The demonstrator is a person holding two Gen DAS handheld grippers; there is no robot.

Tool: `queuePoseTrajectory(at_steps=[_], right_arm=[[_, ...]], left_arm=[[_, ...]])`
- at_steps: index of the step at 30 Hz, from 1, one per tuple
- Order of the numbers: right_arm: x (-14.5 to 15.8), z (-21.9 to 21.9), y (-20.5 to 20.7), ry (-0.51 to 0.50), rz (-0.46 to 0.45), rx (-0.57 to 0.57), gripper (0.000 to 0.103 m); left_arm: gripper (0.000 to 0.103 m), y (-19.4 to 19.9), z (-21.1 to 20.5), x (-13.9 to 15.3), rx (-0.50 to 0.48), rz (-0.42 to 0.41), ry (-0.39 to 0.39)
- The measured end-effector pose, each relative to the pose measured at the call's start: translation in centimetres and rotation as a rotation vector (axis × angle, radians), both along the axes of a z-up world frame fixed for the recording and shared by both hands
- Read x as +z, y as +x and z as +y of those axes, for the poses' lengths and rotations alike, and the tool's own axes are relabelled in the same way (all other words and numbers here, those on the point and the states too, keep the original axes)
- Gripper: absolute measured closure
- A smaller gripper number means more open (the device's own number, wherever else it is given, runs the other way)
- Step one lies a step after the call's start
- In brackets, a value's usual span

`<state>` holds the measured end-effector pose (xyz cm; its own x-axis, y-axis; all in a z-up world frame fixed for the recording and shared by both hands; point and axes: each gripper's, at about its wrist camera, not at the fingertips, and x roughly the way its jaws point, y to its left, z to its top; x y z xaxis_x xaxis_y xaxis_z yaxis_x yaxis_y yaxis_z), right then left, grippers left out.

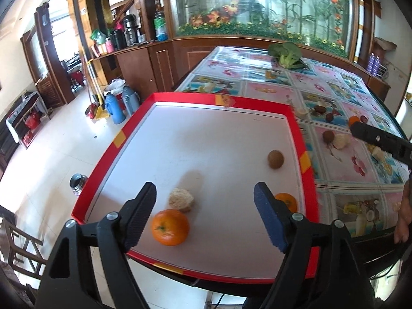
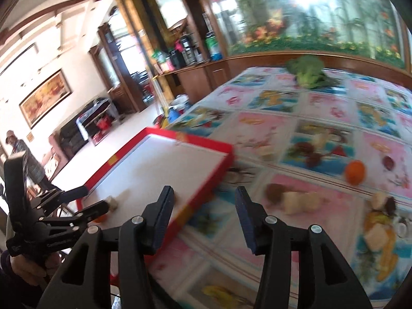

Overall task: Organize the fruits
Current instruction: 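Move both tools back over the table toward the remaining items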

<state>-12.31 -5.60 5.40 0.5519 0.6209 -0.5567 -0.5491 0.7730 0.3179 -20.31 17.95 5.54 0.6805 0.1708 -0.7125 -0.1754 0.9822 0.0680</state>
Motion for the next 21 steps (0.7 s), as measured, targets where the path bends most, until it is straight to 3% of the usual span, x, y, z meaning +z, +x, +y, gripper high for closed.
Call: queuePoseTrajectory(at_steps=[10,21], right_arm=[[-0.5,-8.7,1.0,0.043,0.035,-0.211,0.051],[-1.0,-17.0,0.6,0.104,0.061,-0.396,0.051]], left_arm=[[0.023,0.5,-3.0,1.1,-0.084,-0.017,0.010],[0.023,2.8,-8.4,3.4,-0.248,-0.051,-0.023]])
